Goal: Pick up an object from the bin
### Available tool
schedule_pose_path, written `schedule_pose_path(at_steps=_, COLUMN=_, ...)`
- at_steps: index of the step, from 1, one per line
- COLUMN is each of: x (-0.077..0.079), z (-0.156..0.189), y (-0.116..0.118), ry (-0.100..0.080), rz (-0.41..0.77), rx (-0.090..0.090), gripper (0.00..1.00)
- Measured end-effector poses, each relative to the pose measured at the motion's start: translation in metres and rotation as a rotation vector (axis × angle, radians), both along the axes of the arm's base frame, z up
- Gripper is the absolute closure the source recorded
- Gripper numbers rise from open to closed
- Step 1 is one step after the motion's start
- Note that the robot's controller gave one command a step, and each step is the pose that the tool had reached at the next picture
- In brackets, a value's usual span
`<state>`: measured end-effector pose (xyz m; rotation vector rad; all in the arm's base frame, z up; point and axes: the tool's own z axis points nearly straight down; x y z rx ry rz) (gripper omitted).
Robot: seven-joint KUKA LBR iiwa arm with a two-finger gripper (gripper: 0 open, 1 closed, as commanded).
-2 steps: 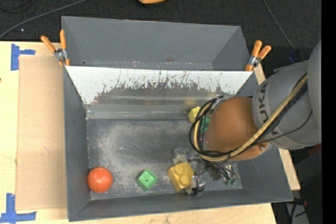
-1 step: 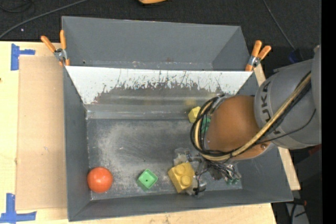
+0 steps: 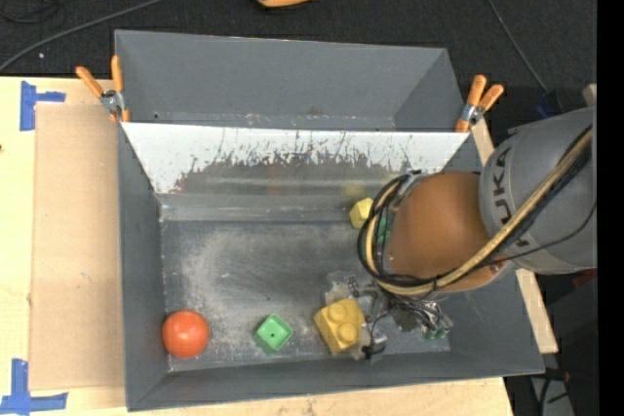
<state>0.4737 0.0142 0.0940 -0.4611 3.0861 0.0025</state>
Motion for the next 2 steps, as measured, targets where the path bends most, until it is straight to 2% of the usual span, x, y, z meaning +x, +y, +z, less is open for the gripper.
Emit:
schedule_pose_path(at_steps=1, x=-0.003, z=0.030, y=0.000, ry=0.012, rz=0.001, rx=0.000, gripper=1.00)
schedule_pose_path(at_steps=2, x=-0.001, z=0.079, y=0.000, ry=0.003, rz=0.000, rx=0.000, gripper=1.00)
